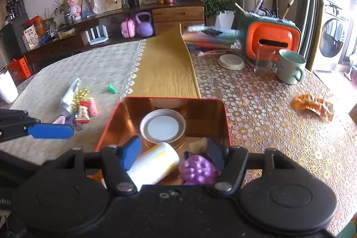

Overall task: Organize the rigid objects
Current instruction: 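Lower the white bottle into the box and open the left gripper while the right gripper releases the beige object, then withdraw both open grippers from the box back over the table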

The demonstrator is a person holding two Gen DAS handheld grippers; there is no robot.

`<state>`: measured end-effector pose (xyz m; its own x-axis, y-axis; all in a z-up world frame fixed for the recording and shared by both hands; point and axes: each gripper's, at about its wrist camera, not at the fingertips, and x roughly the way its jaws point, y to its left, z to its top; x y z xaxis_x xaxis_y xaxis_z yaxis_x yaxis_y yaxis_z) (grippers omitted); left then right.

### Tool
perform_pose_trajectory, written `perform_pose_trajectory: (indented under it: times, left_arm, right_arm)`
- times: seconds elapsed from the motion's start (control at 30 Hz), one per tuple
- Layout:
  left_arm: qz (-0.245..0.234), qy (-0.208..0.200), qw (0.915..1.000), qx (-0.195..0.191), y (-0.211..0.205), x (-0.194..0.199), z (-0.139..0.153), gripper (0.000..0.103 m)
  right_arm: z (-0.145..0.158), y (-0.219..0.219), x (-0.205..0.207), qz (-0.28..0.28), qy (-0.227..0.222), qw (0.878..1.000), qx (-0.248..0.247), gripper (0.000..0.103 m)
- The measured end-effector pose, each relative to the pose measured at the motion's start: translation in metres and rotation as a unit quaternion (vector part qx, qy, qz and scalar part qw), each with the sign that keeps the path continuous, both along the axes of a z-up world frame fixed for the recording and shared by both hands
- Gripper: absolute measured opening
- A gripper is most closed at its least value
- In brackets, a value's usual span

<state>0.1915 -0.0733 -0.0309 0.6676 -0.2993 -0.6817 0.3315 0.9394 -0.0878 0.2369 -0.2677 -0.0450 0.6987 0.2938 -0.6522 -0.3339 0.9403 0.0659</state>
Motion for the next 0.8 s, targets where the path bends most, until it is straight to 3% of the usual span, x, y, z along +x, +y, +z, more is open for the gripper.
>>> perform_pose_trajectory:
  times: [0.1, 0.6, 0.7, 0.8]
  left_arm:
    - [0.011, -0.005, 0.9999, -0.004, 0.013, -0.006, 0.004, 0.072]
    - [0.081, -0.015, 0.9964, -0.018, 0.082, -0.019, 0.012, 0.072]
    - [0.097, -0.018, 0.995, -0.019, 0.096, -0.019, 0.012, 0.081]
    - [0.111, -0.02, 0.9933, -0.022, 0.11, -0.019, 0.011, 0.081]
  right_arm:
    - [0.005, 0.005, -0.008, 0.005, -0.009, 1.0, 0.002, 0.077]
    - [0.016, 0.047, -0.037, 0.052, -0.019, 0.998, 0.028, 0.092]
    - [0.015, 0.058, -0.041, 0.065, -0.02, 0.997, 0.032, 0.1]
    - [0.014, 0.07, -0.044, 0.072, -0.025, 0.997, 0.032, 0.103]
